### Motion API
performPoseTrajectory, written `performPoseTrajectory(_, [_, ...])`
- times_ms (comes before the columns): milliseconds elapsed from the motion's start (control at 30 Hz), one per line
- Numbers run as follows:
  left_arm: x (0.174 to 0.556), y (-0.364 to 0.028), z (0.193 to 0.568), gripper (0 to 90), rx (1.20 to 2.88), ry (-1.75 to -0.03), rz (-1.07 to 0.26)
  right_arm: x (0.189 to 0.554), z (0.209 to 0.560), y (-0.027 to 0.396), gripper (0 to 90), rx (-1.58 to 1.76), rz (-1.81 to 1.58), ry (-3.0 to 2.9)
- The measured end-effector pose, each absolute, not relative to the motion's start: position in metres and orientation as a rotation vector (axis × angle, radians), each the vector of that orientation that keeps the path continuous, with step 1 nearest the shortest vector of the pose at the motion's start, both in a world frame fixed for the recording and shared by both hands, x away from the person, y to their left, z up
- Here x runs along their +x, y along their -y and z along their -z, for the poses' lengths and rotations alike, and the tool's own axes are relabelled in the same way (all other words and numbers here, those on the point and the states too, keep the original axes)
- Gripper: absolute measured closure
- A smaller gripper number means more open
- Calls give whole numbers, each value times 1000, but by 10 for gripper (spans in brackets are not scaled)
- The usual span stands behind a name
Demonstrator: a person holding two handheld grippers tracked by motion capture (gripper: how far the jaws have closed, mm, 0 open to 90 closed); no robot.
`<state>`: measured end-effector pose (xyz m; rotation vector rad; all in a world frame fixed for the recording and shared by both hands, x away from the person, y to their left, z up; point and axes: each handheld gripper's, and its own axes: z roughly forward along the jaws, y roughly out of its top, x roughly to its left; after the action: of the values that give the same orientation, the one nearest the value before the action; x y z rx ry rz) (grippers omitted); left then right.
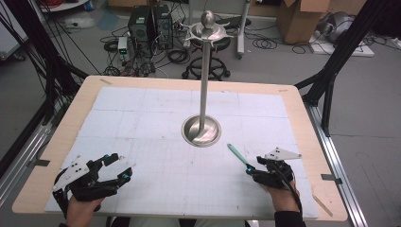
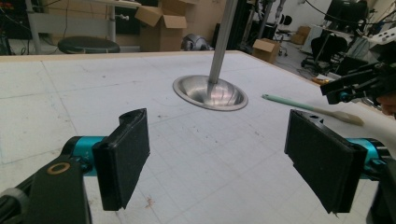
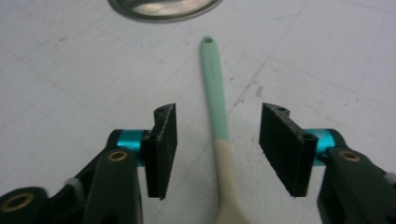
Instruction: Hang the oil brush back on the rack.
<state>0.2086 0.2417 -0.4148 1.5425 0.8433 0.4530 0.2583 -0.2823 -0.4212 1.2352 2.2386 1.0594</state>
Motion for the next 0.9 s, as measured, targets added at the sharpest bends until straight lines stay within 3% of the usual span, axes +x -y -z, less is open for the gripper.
performPoseTrajectory(600, [208, -235, 415, 224, 1574, -834, -456, 268, 435, 274, 805, 1215, -894, -2397])
performPoseTrajectory(900, [208, -232, 415, 225, 1590, -827, -453, 269, 434, 275, 823, 1308, -906, -2380])
